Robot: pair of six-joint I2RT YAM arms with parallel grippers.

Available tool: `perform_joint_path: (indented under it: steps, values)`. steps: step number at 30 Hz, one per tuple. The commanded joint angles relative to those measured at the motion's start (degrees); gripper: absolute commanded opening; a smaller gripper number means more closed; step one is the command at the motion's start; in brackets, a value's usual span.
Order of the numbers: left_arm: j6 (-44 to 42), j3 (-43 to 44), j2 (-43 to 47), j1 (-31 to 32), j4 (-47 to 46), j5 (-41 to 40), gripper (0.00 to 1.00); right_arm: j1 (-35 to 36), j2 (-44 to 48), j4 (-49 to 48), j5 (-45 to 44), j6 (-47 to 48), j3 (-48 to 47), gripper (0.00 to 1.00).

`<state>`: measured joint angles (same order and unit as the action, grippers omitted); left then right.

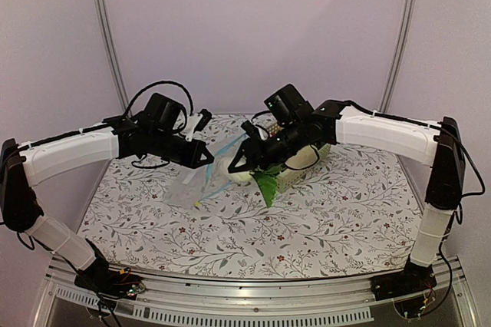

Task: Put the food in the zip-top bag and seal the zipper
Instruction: Place the fake vegetable in the zipper food storage bag.

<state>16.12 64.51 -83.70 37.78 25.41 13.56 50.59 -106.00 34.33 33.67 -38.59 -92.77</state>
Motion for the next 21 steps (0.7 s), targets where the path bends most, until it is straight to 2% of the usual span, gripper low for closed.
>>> perform_joint_path:
  steps: [1, 14, 21]
  values:
    - [-0.20, -0.97, 0.67, 0.78, -1.66, 1.73, 0.00, 0.23, -3.33, -2.01, -3.88, -4.95, -2.52, 0.39]
    - [-0.45, -1.23, 0.92, 2.03, -2.82, 4.22, 0.00, 0.30, -5.36, -11.03, -14.79, -13.62, -0.60, 0.35]
    - [0.42, -2.25, 1.80, 2.14, -5.56, 7.45, 0.00, 0.77, -5.66, -13.91, -21.77, -14.93, -0.25, 0.34]
